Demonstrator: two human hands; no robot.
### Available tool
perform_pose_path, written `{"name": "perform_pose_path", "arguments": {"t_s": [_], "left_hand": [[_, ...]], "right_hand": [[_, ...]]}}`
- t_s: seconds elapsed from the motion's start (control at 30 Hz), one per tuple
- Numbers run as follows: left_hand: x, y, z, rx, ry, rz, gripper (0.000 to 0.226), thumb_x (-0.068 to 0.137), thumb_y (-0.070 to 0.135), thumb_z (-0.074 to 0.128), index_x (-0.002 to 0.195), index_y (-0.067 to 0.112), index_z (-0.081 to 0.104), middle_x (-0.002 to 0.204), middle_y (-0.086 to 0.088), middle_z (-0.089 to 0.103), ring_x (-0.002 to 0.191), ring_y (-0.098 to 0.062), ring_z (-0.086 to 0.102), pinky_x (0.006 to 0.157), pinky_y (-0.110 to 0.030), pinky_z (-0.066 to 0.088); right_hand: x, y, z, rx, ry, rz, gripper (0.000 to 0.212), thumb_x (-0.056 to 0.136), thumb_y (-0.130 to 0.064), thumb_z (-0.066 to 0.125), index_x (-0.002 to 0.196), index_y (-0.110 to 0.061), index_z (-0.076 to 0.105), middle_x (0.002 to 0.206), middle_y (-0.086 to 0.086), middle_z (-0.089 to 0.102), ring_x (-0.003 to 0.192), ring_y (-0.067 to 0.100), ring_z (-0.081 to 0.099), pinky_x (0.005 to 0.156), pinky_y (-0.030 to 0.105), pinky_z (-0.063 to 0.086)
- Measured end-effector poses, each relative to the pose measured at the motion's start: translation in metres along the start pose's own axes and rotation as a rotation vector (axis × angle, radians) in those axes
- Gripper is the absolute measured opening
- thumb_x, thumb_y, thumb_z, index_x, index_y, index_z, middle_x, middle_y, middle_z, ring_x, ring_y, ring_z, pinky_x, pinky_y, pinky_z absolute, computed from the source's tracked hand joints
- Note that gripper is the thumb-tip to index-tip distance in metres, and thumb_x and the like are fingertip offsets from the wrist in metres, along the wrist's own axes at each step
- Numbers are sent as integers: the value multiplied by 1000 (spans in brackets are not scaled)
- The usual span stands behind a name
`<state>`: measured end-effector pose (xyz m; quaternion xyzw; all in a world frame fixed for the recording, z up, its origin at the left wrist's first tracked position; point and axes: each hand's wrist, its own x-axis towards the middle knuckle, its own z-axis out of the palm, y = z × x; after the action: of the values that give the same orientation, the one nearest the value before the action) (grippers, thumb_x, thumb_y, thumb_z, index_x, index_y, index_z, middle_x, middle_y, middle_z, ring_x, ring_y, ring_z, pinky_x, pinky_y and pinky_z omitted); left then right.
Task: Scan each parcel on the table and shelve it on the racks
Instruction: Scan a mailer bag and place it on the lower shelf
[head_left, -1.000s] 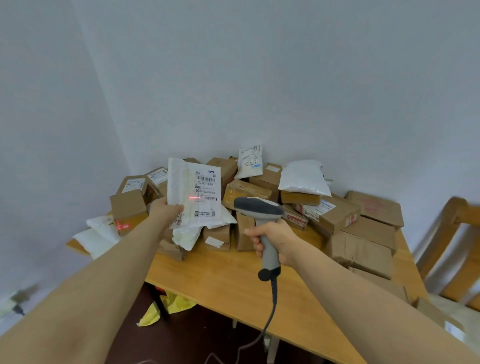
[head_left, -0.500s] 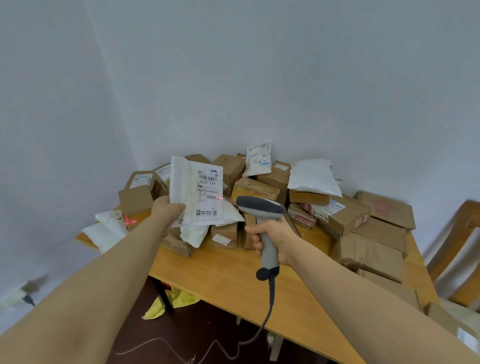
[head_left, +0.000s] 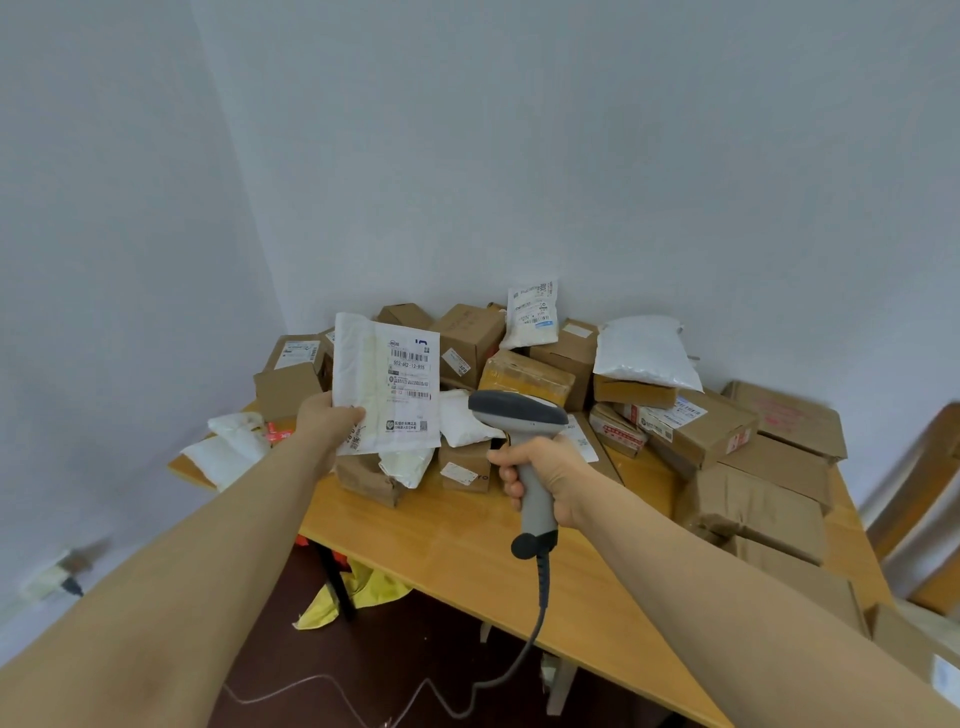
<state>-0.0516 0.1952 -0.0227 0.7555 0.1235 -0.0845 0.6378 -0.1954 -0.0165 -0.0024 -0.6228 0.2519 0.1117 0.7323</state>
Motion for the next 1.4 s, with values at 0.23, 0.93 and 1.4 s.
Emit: {"name": "perform_pose_path", "arguments": {"t_s": [0.23, 0.93, 1.4], "left_hand": [[9, -7, -15, -22, -5, -24, 37, 93, -3, 56, 130, -2, 53, 126, -21, 59, 110, -37, 60, 91, -50, 51], [-210, -189, -157, -487, 152, -425, 29, 95, 5, 54, 123, 4, 58, 115, -13, 69, 105, -29, 66, 88, -44, 54], [-477, -315, -350, -783, 684, -424, 25, 88, -7, 61, 112, -9, 64, 92, -16, 73, 76, -19, 72, 62, -19, 58]], "right_hand": [[3, 6, 15, -6, 41, -28, 16, 80, -7, 73, 72, -7, 59, 56, 5, 58, 42, 13, 47, 48, 23, 44], [5, 151, 132, -237, -287, 112, 16, 80, 11, 68, 79, -4, 62, 56, 7, 59, 42, 15, 50, 43, 26, 42], [-180, 291, 362, -611, -747, 195, 24, 71, 8, 77, 90, 0, 65, 81, 17, 68, 66, 28, 62, 57, 33, 49]]}}
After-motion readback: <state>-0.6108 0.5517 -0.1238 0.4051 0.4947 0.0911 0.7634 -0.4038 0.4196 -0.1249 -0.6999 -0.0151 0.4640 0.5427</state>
